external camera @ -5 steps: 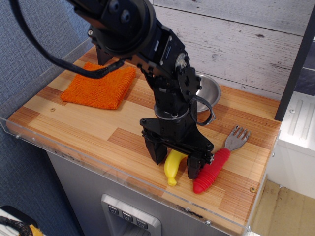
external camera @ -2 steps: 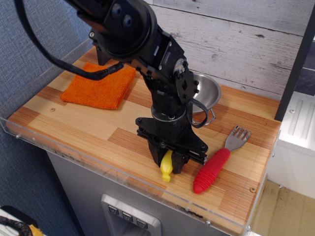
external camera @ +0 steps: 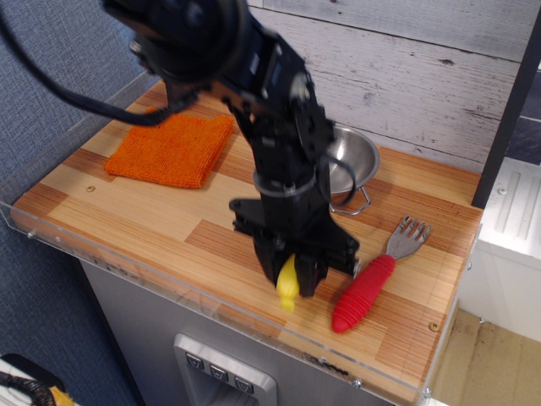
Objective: Take the banana and put it on the orange towel
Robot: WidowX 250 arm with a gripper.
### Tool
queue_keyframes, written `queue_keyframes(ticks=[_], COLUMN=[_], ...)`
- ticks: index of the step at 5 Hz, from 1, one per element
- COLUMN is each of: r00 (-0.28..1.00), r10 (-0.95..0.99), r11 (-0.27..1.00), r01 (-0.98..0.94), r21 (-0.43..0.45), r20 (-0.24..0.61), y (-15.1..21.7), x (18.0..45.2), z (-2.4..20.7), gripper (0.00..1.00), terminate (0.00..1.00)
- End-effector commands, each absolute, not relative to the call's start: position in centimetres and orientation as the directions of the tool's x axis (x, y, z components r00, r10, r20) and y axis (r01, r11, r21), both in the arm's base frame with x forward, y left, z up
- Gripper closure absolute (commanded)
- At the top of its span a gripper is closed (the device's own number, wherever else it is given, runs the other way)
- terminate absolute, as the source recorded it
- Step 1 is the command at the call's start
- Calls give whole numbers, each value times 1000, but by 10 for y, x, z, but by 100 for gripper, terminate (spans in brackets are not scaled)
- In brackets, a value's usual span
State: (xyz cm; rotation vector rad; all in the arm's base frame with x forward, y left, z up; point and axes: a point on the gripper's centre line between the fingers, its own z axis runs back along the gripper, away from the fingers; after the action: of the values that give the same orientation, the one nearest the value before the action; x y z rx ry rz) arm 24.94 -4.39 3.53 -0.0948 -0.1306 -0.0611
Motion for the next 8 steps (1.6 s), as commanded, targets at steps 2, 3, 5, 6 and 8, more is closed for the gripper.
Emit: queue_keyframes(ticks=[2, 3, 5, 6, 8], r00=[954, 959, 961, 957, 942], r10=[38, 86, 172, 199, 261], r11=[999, 996, 985, 979, 964], r01=[-26, -83, -175, -204, -267], r21=[-45, -23, -4, 2, -1], r20=[296, 269, 215, 212, 212], y=[-4, 36, 103, 127, 157], x=[264, 272, 286, 295, 325], z=[120, 115, 98, 90, 73], gripper=[100, 100, 100, 100, 100], terminate=[0, 0, 0, 0, 0])
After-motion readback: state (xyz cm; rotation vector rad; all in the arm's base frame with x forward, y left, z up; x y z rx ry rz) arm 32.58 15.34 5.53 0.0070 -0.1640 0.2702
